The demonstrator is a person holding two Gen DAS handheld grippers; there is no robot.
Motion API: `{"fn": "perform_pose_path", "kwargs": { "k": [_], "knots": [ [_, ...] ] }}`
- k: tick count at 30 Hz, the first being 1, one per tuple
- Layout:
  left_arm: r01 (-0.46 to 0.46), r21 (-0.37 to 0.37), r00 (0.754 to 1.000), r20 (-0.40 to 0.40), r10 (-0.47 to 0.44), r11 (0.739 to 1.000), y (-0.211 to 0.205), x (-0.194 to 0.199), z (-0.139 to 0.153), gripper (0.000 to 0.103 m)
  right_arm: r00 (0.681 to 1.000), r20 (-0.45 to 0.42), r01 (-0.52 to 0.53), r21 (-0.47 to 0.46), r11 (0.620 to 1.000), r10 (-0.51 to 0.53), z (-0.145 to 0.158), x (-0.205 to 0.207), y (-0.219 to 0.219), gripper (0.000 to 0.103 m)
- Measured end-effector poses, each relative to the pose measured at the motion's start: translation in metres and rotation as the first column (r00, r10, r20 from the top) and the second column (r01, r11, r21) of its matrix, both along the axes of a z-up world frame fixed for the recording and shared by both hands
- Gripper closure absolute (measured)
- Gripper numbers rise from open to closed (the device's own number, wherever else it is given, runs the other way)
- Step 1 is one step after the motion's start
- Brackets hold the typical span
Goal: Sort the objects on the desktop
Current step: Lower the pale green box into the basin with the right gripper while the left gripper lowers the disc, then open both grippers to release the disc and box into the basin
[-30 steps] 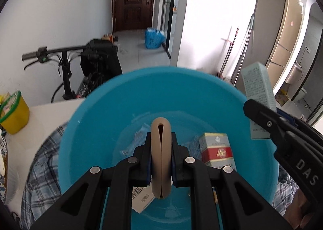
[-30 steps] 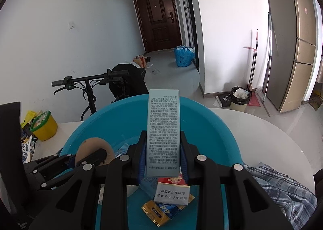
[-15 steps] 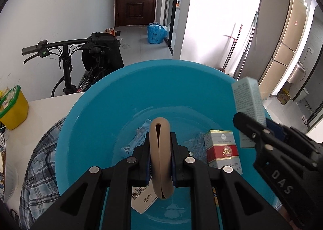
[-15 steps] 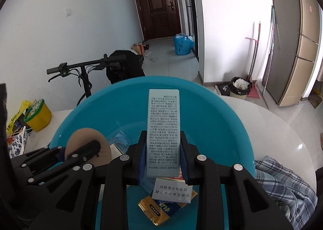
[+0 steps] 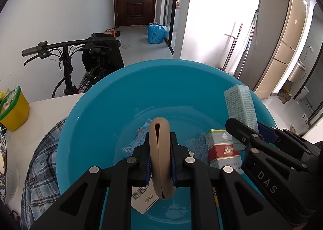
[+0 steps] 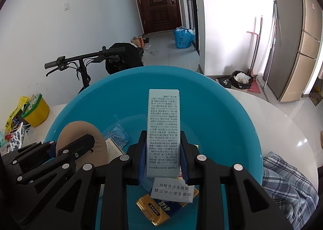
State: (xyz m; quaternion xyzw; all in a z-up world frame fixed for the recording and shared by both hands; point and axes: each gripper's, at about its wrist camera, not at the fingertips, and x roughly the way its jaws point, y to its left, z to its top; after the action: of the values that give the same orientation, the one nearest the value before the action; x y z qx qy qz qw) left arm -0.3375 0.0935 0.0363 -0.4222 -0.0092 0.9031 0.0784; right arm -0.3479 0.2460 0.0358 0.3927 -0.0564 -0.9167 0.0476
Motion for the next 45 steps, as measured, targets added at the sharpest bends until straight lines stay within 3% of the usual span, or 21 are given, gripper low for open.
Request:
{"fn": "perform_pose_path", "kwargs": {
  "k": [12,17,22,24,27,31,32,33,35,40,45],
  "knots": [
    [-0.002,0.0,1.0,0.007,0.002,1.0,-0.003,0.0,0.003,0.084,1.0,0.011,0.003,-0.002,1.0,-0.003,-0.004,-0.001,0.0,0.076],
    [-0.01,-0.006,1.0,-0.018,0.01,1.0,-0.004,0.001,0.006,0.064,1.0,0.009,0.007,-0.001,1.0,-0.007,-0.002,-0.001,0.001,0.076],
    [-0.024,-0.003,0.999,-0.037,0.024,1.0,-0.007,0.002,0.01,0.061,1.0,0.015,0.01,-0.005,1.0,-0.01,-0.004,-0.002,0.001,0.075],
    [-0.036,0.013,0.998,-0.043,0.037,0.999,-0.011,0.001,0.01,0.061,1.0,0.016,0.013,-0.013,1.0,-0.013,-0.003,-0.001,0.002,0.073],
    [-0.043,0.005,0.998,-0.039,0.043,0.999,-0.014,-0.001,0.01,0.061,1.0,0.007,0.015,-0.002,1.0,-0.015,-0.002,-0.001,0.001,0.06],
    [-0.048,-0.003,0.998,-0.046,0.048,0.999,-0.015,0.0,0.012,0.061,1.0,-0.009,0.022,0.026,0.999,-0.022,0.001,0.0,-0.001,0.058],
    [-0.045,-0.004,0.998,-0.049,0.045,0.999,-0.015,0.0,0.012,0.059,1.0,-0.009,0.021,0.025,0.999,-0.021,0.002,0.0,-0.001,0.058],
    [-0.043,-0.003,0.998,-0.052,0.043,0.999,-0.014,0.0,0.013,0.049,1.0,-0.009,0.022,0.022,1.0,-0.022,0.002,-0.001,-0.001,0.057],
    [-0.042,0.001,0.996,-0.074,0.042,0.999,-0.013,0.003,0.016,0.04,1.0,-0.007,0.027,0.018,0.999,-0.027,0.002,-0.001,0.0,0.051],
    [-0.045,-0.033,0.989,-0.145,0.04,0.998,-0.01,0.011,0.026,0.032,0.999,-0.015,0.049,0.015,0.999,-0.049,0.004,-0.001,0.005,0.045],
    [-0.063,-0.051,0.98,-0.191,0.052,0.997,-0.012,0.015,0.033,0.025,0.995,-0.048,0.093,0.066,0.993,-0.09,0.011,0.002,0.007,0.031]
  ]
}}
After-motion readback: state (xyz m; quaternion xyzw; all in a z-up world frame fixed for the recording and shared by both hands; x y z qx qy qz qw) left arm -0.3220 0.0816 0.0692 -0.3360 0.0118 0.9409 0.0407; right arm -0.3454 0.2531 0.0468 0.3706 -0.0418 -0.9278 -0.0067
